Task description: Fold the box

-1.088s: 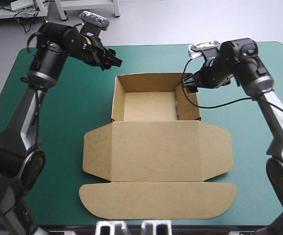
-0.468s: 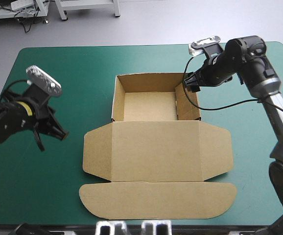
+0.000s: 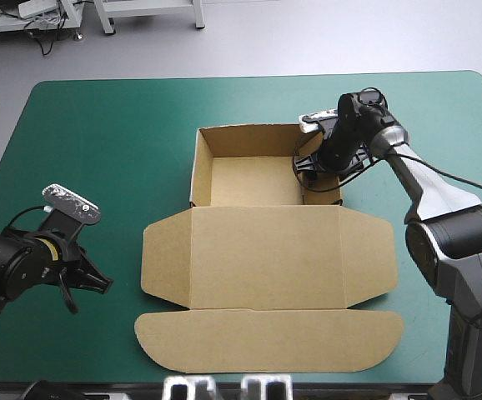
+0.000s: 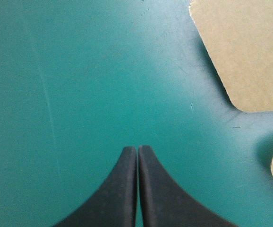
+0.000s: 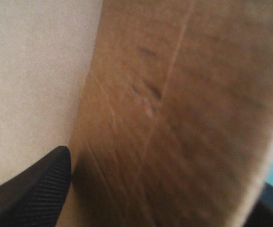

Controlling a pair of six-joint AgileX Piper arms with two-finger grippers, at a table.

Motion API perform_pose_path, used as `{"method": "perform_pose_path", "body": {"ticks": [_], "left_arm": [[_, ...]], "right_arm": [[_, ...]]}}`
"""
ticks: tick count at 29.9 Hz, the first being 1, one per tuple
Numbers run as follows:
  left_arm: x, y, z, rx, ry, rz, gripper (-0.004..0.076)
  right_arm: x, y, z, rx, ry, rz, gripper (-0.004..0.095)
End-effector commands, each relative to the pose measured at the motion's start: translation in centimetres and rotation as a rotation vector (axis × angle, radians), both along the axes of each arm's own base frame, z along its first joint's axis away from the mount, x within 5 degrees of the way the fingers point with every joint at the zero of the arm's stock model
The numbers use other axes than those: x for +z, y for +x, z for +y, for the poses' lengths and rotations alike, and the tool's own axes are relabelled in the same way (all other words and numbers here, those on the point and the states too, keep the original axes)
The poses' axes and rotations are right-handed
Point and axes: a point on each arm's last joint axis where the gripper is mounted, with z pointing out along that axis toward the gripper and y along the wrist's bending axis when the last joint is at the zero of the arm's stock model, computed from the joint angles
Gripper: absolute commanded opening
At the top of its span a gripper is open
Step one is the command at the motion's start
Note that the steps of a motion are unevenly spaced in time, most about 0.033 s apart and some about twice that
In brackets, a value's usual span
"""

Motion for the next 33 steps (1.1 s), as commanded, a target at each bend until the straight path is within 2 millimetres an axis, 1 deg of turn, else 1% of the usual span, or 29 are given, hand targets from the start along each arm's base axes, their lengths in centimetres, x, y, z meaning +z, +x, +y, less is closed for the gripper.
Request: {"method": "perform_pose_path", "body": {"ticks": [1,2,4,5,6,8,10,12,13,16,17,18,19,20,21,22,25,27,28,31,33], "left_arm": [[0.8,-0.4,0.3,0.020,0.000,-0.018,-0.0008],[0.8,-0.4,0.3,0.020,-0.002,-0.018,-0.0009],[0.8,-0.4,0.3,0.018,-0.005,-0.026,-0.0009],[0.9,-0.4,0.3,0.018,-0.006,-0.029,-0.0009],[0.9,-0.3,0.2,0.016,-0.009,-0.037,-0.0009],[0.9,-0.2,0.2,0.014,-0.012,-0.046,-0.0009],[1.0,-0.2,0.2,0.012,-0.014,-0.052,-0.0009],[1.0,-0.2,0.2,0.012,-0.014,-0.052,-0.0009],[1.0,-0.2,0.2,0.012,-0.014,-0.052,-0.0009],[1.0,-0.2,0.2,0.013,-0.012,-0.053,-0.0009],[1.0,-0.2,0.2,0.013,-0.011,-0.053,-0.0009],[1.0,-0.2,0.2,0.013,-0.010,-0.051,-0.0009],[1.0,-0.2,0.2,0.014,-0.006,-0.051,-0.0009],[1.0,-0.2,0.3,0.015,-0.004,-0.051,-0.0009],[1.0,-0.2,0.3,0.015,-0.002,-0.052,-0.0009],[1.0,-0.2,0.3,0.015,-0.002,-0.052,-0.0009],[1.0,-0.2,0.3,0.017,0.005,-0.053,-0.0009],[1.0,-0.2,0.4,0.017,0.009,-0.054,-0.0009],[1.0,-0.1,0.4,0.019,0.016,-0.057,-0.0009],[1.0,-0.1,0.6,0.021,0.031,-0.063,-0.0009],[1.1,-0.1,0.7,0.023,0.042,-0.067,-0.0009]], "right_arm": [[3.4,-0.3,0.2,-0.017,0.081,-0.101,0.0547],[3.5,-0.2,0.3,-0.015,0.082,-0.106,0.0479],[4.0,-0.1,0.2,0.000,0.078,-0.126,0.0290],[4.3,0.0,0.2,0.007,0.070,-0.138,0.0215],[4.6,0.1,0.0,0.008,0.057,-0.151,0.0113],[5.3,0.3,-0.3,0.012,0.022,-0.184,-0.0003],[6.3,0.6,-1.1,0.008,-0.013,-0.223,-0.0021],[7.3,1.1,-2.6,-0.004,-0.041,-0.255,-0.0020],[7.9,1.4,-3.7,-0.026,-0.050,-0.269,-0.0020],[9.7,2.1,-7.9,-0.115,-0.085,-0.323,-0.0020],[10.3,2.3,-10.1,-0.160,-0.095,-0.336,-0.0020],[10.6,2.4,-11.3,-0.179,-0.101,-0.345,-0.0020],[11.1,2.4,-13.3,-0.221,-0.110,-0.358,-0.0020],[11.4,2.4,-15.9,-0.279,-0.119,-0.367,-0.0020],[11.6,2.3,-17.6,-0.316,-0.127,-0.372,-0.0020],[11.8,2.1,-19.8,-0.366,-0.136,-0.379,-0.0020],[11.6,1.1,-25.7,-0.500,-0.162,-0.379,-0.0020],[11.3,0.5,-28.4,-0.554,-0.160,-0.367,-0.0020],[10.9,-0.1,-30.4,-0.605,-0.141,-0.359,-0.0020],[10.1,-0.8,-33.4,-0.678,-0.072,-0.350,-0.0020],[9.3,-1.1,-34.7,-0.697,-0.037,-0.335,-0.0020]]}}
